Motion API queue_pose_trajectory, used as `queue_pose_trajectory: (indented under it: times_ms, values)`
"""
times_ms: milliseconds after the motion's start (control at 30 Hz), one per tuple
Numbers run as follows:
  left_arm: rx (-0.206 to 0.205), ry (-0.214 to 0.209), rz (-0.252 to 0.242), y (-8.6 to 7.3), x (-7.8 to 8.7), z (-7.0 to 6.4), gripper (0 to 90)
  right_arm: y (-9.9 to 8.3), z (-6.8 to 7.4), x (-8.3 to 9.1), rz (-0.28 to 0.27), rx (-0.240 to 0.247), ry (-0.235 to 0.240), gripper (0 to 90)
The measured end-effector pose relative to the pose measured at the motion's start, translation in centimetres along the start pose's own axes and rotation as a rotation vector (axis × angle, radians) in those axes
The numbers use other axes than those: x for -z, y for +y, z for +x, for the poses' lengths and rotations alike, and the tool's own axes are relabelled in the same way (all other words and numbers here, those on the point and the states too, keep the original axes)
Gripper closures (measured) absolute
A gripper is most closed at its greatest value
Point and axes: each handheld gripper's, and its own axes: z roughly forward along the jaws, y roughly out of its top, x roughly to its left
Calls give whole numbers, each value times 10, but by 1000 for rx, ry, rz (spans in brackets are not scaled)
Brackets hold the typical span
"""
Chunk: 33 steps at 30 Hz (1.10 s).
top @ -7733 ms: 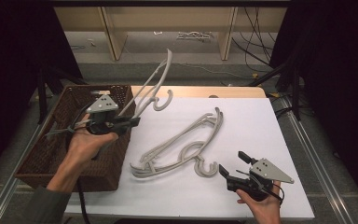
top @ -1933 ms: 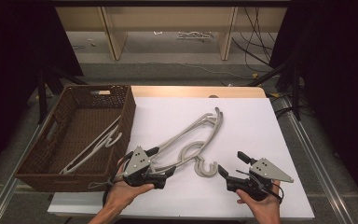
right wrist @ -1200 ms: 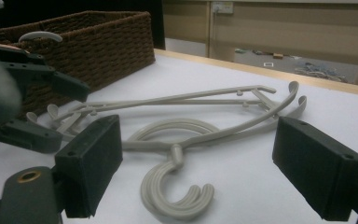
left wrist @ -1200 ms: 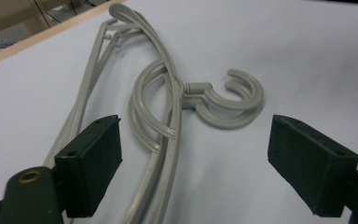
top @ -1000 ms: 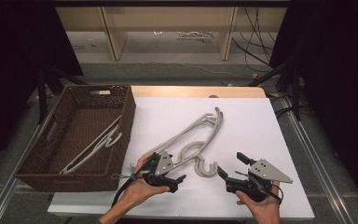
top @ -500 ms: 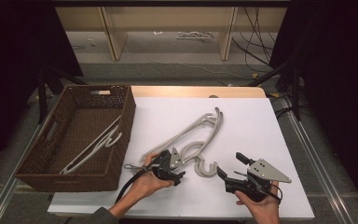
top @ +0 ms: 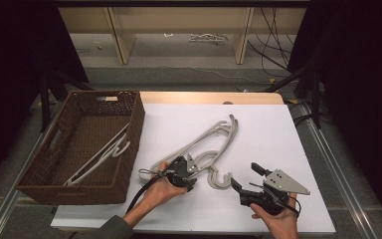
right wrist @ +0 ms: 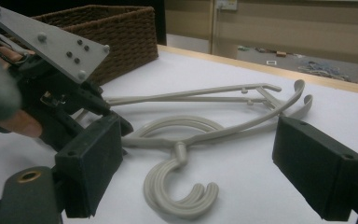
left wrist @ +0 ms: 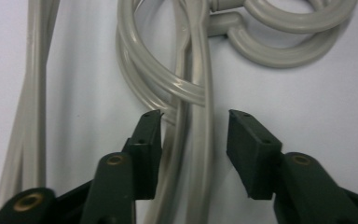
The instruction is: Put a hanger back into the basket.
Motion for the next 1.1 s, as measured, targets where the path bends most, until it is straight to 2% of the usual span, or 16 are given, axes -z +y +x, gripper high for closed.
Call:
queue_pose_trajectory:
  times_ms: [67, 267, 333, 500, 533, 633, 700, 733, 800, 833, 967, 1100]
  values:
    - [11, -7, -1, 1, -1, 2, 591, 0, 0, -1, -11, -13, 6, 169]
    - [-16, 14, 6, 2, -1, 7, 754, 0, 0, -1, 4, -6, 1, 170]
    - [-5, -4, -6, 1, -1, 10, 785, -1, 0, -1, 0, -10, 5, 170]
    - [0, -37, -15, 1, 1, 14, 796, 0, -1, -1, 2, -5, -2, 171]
    - [-4, -31, -26, 1, 2, 13, 797, 0, -1, 0, 4, -5, 0, 170]
    - [14, -61, -46, 3, 6, 12, 805, 0, -2, 0, 8, -5, 1, 171]
    - [3, -67, -58, 6, 9, 12, 808, 0, -2, 0, 8, -5, 1, 171]
    - [17, -76, -67, 7, 10, 12, 810, 1, -1, 1, 9, -13, 5, 171]
    - [5, -72, -73, 7, 13, 13, 811, 0, -1, 0, 2, -9, -1, 171]
    - [22, -78, -84, 7, 13, 13, 811, 0, -1, 0, 3, -5, -1, 171]
    - [23, -80, -113, 9, 20, 17, 813, 0, -1, 0, -5, -16, 10, 171]
    - [69, -101, -158, 11, 30, 22, 815, 1, -2, 0, -13, -16, 6, 171]
